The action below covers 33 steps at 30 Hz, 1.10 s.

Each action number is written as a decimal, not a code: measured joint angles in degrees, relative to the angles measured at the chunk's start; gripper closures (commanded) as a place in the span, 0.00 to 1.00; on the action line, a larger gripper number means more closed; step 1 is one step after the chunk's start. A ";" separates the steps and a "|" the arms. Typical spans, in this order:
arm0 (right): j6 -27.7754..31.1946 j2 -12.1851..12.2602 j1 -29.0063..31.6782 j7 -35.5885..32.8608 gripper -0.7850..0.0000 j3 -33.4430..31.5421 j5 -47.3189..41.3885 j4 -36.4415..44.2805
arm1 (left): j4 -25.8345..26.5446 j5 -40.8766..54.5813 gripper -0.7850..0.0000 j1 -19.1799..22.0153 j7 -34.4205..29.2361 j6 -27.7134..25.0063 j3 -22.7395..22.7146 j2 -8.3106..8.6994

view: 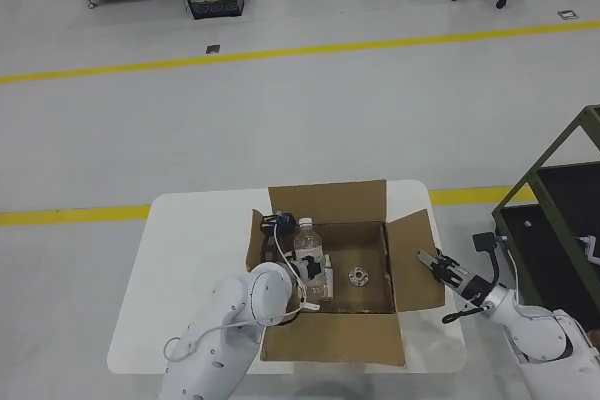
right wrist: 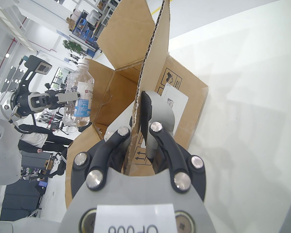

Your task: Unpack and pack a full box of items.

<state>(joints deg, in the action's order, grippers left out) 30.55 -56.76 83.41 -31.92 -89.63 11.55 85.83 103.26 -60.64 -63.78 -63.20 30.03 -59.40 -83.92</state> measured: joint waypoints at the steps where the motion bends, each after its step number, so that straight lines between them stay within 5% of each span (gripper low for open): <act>1: 0.00 0.00 0.00 0.00 1.00 0.00 0.00 0.00 | 0.00 0.00 1.00 0.00 0.00 0.00 0.00 0.00; 17: 0.59 0.14 0.39 -1.31 1.00 -0.59 -2.18 0.91 | 3.36 1.13 1.00 -0.93 -0.93 0.69 -2.99 0.36; 33: 0.40 0.32 -1.73 -3.09 1.00 0.02 -2.26 -1.38 | 20.94 -10.15 1.00 -4.60 -16.76 -6.71 -16.38 3.44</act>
<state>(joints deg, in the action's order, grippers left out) 30.95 -56.45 81.69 -35.02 -89.62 9.30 84.46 124.20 -70.78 -68.38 -79.95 23.32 -75.79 -80.48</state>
